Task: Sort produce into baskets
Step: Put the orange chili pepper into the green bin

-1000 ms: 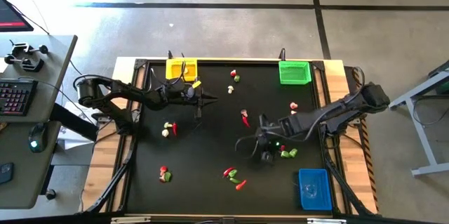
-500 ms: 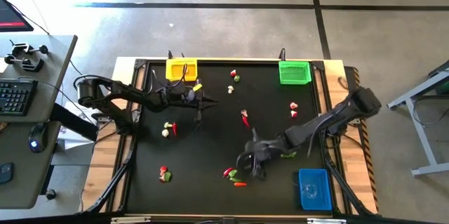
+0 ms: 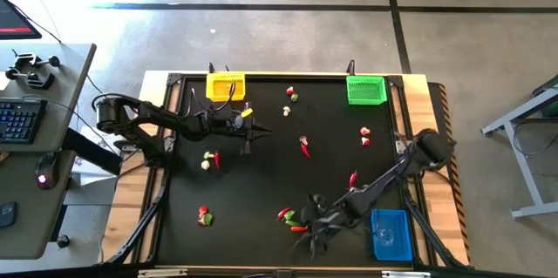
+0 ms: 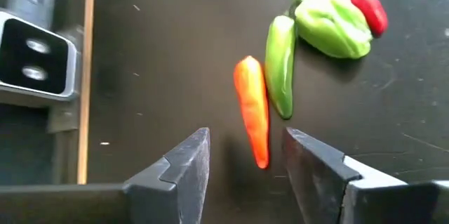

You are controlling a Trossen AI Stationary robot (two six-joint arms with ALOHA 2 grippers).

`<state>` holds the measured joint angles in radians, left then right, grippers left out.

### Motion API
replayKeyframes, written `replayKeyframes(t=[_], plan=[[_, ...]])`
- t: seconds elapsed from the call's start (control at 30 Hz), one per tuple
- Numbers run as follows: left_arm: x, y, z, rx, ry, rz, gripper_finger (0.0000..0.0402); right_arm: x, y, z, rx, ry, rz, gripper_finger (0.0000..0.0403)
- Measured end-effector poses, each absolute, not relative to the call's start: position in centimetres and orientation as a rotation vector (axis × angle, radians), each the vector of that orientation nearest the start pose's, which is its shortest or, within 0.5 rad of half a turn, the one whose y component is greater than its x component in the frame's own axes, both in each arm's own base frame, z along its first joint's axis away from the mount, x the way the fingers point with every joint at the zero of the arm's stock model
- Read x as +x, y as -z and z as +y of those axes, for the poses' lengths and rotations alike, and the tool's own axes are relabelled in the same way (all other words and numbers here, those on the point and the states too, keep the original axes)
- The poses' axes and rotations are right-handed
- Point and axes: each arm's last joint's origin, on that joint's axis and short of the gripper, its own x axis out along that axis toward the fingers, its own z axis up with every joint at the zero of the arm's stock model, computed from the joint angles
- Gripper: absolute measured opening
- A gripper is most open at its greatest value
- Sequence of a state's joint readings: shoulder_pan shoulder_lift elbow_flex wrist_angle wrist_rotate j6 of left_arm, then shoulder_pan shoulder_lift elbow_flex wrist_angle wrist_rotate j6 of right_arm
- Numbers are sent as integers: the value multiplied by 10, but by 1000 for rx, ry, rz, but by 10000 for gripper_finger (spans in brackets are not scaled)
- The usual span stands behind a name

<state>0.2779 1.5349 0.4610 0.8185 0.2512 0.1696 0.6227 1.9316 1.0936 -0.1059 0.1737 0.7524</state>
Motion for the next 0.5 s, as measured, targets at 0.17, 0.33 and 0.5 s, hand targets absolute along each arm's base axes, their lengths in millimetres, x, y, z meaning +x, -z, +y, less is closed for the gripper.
replayKeyframes(t=[0.17, 0.33, 0.5], plan=[[264, -156, 68, 99, -6, 251, 35, 314, -127, 228, 213, 14, 978, 171], [264, -156, 68, 90, -7, 253, 35, 313, -123, 231, 168, 53, 991, 136], [264, -155, 67, 76, -6, 256, 35, 312, -122, 229, 156, 62, 1006, 65]])
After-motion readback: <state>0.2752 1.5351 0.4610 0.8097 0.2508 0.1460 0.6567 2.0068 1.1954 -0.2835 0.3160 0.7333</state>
